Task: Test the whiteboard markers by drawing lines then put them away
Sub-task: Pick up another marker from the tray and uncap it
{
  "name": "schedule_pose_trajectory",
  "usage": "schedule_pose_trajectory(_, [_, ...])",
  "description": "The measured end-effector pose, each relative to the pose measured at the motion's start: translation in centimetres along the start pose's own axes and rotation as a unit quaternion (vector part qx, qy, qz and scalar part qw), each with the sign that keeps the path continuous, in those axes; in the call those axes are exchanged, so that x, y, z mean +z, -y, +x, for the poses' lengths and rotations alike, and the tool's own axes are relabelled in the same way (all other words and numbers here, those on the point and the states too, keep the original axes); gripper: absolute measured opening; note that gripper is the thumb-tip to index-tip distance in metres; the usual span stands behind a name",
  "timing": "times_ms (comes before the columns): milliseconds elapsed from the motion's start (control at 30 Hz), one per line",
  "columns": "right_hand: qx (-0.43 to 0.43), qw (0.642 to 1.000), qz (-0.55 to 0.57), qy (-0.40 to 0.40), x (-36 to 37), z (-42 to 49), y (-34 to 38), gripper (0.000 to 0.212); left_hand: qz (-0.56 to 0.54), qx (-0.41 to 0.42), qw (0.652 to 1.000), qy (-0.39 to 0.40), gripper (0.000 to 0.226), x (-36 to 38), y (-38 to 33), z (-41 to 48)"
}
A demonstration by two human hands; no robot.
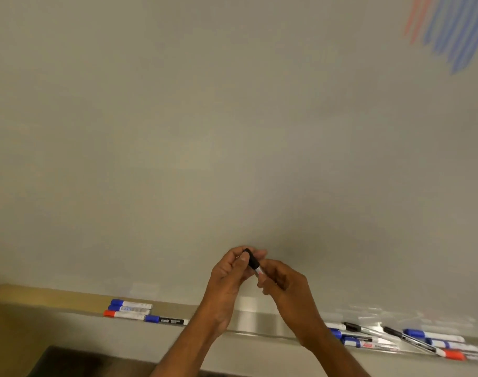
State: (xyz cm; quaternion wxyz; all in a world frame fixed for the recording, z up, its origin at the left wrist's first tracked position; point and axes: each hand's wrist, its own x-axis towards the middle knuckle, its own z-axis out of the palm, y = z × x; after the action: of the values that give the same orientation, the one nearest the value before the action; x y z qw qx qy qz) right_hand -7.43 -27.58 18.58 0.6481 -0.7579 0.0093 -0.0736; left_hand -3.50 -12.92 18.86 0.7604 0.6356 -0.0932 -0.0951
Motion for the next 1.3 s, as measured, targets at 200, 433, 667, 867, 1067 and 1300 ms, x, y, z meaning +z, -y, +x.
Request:
schedule_pose_trajectory(200, [-0.056,0.998,0.021,-0.024,-3.1,-0.9,6.8,0.017,0.026,0.041,0.997,0.059,0.032,4.1,-6.7,-0.5])
schedule_pose_trajectory(433, [-0.130,0.988,-0.012,-0.085,-5.8,-2.2,11.0,0.030,0.012,0.074,0.993,0.094,0.032,8.8,-12.1,-1.8])
schedule_pose_trajectory(667, [-0.172,0.975,0.000,-0.144,-8.1,-3.2,14.3,0.025,-0.005,0.093,0.991,0.100,0.027,12.4,-15.3,-2.3])
schedule_pose_trajectory(867, [-0.168,0.966,-0.007,-0.195,-9.5,-3.8,15.2,0.040,-0.013,0.142,0.988,0.065,0.023,14.4,-17.5,-2.0])
schedule_pose_trajectory(1067, [-0.157,0.975,0.085,-0.133,-12.4,-4.8,18.2,0.026,0.057,0.314,0.947,-0.021,0.020,15.3,-20.5,-1.2])
schedule_pose_trajectory(1300, [-0.257,0.933,0.223,-0.115,-16.5,-3.9,25.2,0.030,0.183,0.456,0.867,-0.077,0.034,16.1,-24.0,1.7])
